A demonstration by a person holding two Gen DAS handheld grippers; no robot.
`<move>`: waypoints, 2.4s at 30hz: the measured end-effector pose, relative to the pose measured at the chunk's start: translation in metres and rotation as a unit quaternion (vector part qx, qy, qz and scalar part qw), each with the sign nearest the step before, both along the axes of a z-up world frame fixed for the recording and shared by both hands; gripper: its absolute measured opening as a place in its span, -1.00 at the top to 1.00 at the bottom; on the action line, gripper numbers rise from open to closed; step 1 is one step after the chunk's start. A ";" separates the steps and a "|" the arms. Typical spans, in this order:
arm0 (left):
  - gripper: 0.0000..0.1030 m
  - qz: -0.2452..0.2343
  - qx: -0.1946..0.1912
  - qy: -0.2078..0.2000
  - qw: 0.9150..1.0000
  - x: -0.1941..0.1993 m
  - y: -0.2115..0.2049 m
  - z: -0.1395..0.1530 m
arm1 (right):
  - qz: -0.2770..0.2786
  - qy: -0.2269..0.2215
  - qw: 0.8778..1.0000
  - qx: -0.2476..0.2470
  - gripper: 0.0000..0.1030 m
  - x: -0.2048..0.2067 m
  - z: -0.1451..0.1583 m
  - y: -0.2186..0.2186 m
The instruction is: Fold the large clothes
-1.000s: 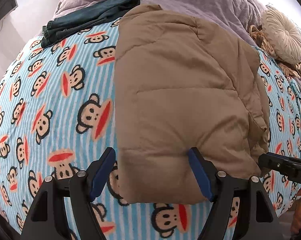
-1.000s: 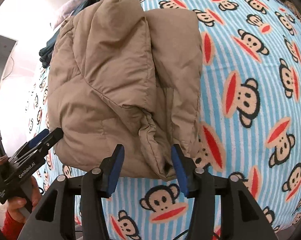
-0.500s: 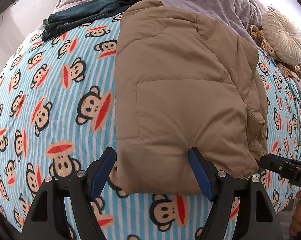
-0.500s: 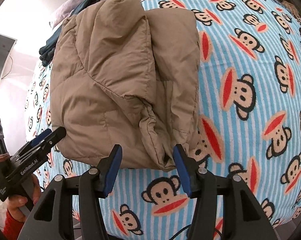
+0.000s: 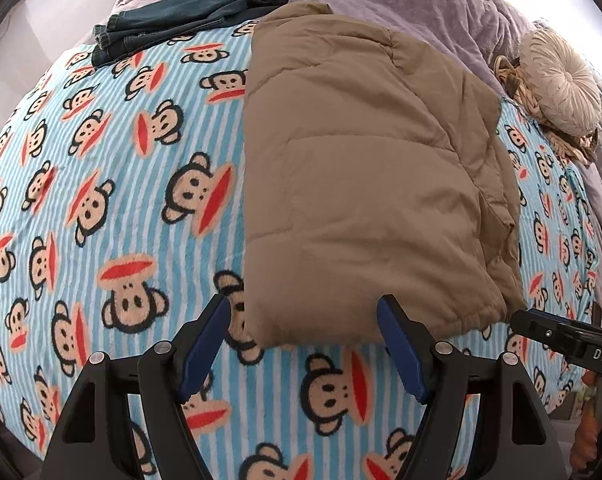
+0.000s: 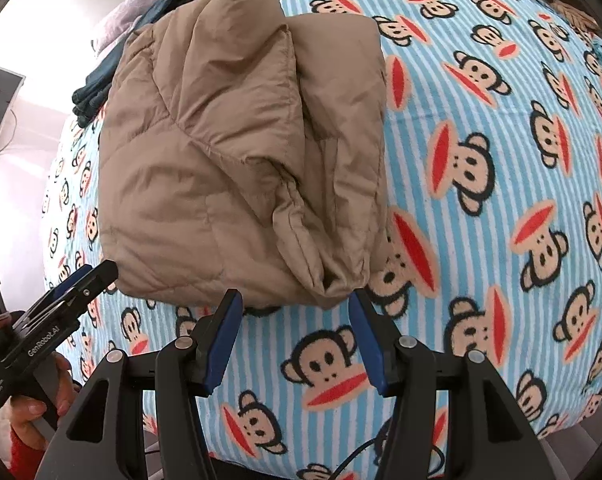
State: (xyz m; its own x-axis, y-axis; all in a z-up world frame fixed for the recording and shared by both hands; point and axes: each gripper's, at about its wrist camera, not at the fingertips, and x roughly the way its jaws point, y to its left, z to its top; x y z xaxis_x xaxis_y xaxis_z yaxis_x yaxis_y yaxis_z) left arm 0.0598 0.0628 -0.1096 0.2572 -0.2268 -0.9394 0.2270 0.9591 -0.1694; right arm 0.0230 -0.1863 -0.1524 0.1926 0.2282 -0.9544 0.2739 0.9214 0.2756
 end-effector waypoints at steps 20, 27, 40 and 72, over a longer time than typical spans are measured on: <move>-1.00 -0.022 0.019 -0.049 0.998 -0.013 0.023 0.043 | -0.042 -0.027 0.998 -0.028 -0.43 -0.018 0.033 0.034; -1.00 -0.011 0.045 -0.084 0.995 -0.022 0.021 0.068 | -0.030 -0.064 0.994 -0.088 -0.95 -0.020 0.064 0.044; -1.00 0.046 0.056 -0.132 0.989 -0.053 0.008 0.133 | -0.004 -0.114 0.986 -0.123 -0.99 -0.037 0.128 0.034; -1.00 0.064 0.067 -0.137 0.986 -0.066 -0.006 0.160 | -0.004 -0.142 0.981 -0.135 -0.99 -0.048 0.149 0.031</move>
State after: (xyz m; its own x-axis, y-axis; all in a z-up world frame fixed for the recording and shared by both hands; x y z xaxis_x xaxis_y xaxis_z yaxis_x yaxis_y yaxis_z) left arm -0.0063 0.0570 0.0503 0.5236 -0.0545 -0.8502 0.1219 0.9925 0.0114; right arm -0.0249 -0.1558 -0.0031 0.4602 -0.0269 -0.8874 0.2281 0.9696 0.0888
